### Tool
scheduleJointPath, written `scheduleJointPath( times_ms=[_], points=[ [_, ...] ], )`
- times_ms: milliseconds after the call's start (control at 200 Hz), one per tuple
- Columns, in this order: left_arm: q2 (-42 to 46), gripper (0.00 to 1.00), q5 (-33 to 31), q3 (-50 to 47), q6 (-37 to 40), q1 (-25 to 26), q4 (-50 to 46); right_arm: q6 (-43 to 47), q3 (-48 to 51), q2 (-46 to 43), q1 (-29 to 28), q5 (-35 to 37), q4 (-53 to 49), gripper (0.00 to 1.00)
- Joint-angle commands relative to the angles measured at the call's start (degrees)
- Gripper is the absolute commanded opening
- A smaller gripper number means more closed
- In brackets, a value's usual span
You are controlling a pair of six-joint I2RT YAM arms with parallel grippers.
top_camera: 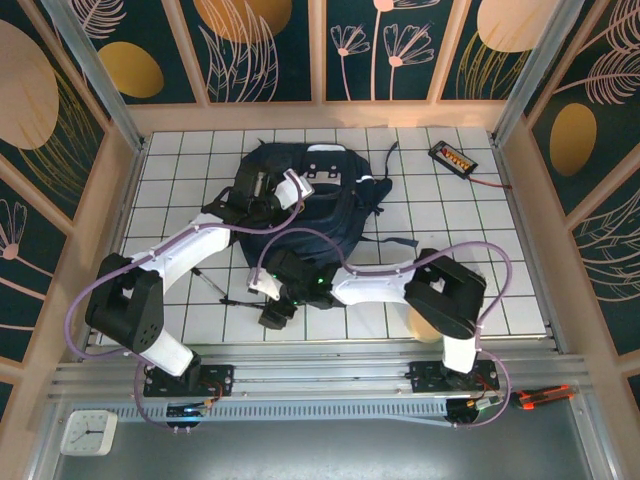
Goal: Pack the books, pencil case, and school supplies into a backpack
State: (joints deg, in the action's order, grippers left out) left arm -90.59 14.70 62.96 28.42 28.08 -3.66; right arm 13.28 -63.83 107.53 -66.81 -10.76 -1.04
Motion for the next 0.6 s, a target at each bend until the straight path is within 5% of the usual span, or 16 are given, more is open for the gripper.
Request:
scheduleJointPath(
  times_ms=[0,390,596],
  points=[
    [2.23,0.0,-1.56,-0.97,0.67,-0.57,2.58,2.9,-4.17,3.49,-0.08,-1.67,0.99,0.82],
    [4.1,0.0,-5.0,-3.45,1.19,-0.6,4.72,7.54,-13.57,14.66,-1.77,4.95,-8.45,0.58],
    [4.18,0.0,-4.89,-4.24,1.02,-0.65,5.98,10.62,-14.15,15.95,-3.92,8.82,-11.1,0.23]
  ],
)
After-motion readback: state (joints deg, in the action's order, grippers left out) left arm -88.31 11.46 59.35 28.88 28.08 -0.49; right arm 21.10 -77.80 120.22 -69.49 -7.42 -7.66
